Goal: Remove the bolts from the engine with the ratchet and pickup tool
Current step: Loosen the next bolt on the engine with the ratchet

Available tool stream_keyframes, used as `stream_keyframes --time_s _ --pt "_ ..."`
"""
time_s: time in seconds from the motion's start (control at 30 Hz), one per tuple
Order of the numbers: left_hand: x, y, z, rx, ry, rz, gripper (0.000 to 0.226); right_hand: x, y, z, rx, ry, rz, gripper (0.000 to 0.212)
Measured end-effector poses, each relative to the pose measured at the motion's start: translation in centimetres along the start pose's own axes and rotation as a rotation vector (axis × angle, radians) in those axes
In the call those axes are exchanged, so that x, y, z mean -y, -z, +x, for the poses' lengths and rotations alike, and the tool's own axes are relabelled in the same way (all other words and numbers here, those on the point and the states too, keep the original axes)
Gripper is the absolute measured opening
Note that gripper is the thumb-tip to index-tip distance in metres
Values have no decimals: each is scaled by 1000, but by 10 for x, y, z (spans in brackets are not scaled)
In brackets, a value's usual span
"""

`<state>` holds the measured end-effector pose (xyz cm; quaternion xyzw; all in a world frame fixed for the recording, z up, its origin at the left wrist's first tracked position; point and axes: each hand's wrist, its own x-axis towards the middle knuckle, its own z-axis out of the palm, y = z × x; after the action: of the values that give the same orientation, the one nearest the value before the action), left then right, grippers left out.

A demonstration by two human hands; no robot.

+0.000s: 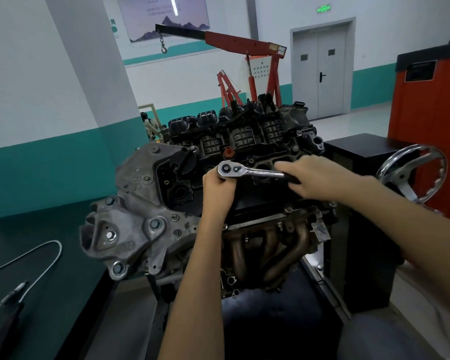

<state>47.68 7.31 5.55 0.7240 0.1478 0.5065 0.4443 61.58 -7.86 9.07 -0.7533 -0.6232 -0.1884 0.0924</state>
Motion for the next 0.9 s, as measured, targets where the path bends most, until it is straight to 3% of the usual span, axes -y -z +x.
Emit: stream_keyframes --time_s 0.13,0.27,0.4,0.57,0.67,0.73,0.8,0.9 --pt "6 4 -4 -48 6 -74 42 28 -20 -11 -122 -64 51 23" --pt "2 -4 -7 -83 9 -54 45 105 -69 -41 -187 -328 641 26" --pt "2 2 -2 -70 13 42 47 166 -89 -27 -246 -359 971 21" --pt "2 5 1 -5 75 -4 55 91 -62 -34 -108 -220 698 29" --pt "3 4 1 32 61 7 47 23 -20 -17 -17 -83 174 31" --pt "4 5 1 0 57 -10 46 4 0 2 -48 17 -111 32" --pt "7 7 -1 -44 60 -67 49 9 0 7 -87 31 -141 30" --pt "9 4 -4 -30 52 -79 49 41 -33 -20 -164 -120 52 27"
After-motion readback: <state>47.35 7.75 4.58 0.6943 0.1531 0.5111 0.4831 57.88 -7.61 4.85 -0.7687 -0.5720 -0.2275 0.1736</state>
